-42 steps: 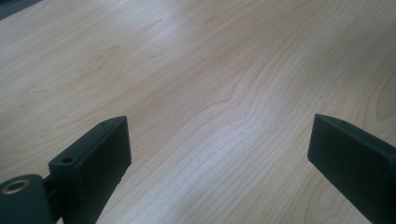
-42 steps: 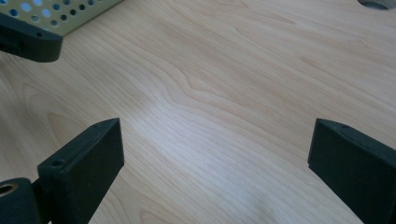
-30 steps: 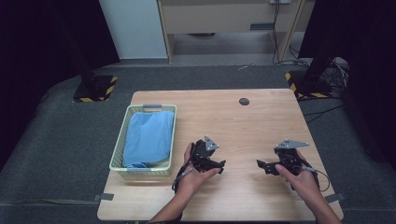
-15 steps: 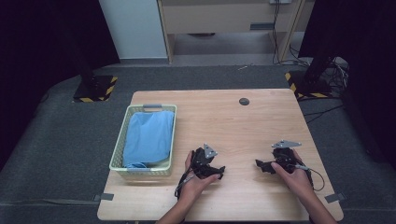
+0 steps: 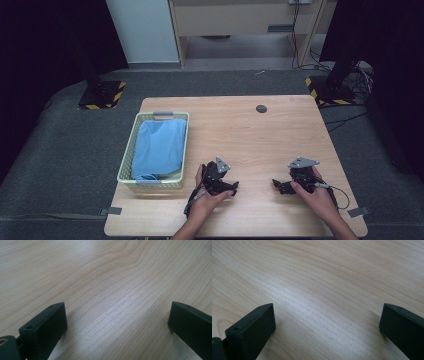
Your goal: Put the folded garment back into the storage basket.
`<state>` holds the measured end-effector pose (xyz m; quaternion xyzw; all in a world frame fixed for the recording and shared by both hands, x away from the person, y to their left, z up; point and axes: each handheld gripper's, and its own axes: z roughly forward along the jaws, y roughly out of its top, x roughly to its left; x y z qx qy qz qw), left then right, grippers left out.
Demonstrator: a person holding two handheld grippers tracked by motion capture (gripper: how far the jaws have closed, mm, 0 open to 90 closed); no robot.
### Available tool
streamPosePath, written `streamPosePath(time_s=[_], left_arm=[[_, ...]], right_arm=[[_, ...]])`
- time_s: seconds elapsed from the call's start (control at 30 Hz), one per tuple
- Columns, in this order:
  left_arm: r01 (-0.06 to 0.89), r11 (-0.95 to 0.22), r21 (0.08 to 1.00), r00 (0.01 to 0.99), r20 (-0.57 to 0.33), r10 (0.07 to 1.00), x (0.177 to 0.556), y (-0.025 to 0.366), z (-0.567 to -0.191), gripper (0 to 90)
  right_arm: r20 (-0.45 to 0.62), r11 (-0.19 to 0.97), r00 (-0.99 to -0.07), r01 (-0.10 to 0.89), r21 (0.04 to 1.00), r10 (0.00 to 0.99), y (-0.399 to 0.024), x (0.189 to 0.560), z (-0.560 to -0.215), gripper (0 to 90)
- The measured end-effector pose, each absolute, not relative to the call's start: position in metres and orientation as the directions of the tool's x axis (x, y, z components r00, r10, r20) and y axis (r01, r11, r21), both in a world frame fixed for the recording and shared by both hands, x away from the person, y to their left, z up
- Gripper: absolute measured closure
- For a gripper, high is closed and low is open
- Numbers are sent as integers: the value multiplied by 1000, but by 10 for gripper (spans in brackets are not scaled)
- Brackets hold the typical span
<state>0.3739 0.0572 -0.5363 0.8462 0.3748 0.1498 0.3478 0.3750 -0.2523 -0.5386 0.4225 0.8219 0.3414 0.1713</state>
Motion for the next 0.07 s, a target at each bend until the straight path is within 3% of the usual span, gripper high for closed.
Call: streamPosePath(time_s=[0.07], left_arm=[[528, -479, 701, 678, -8, 735, 374, 58, -536, 13]], right_arm=[[7, 420, -598, 571, 706, 802, -254, 374, -539, 7]])
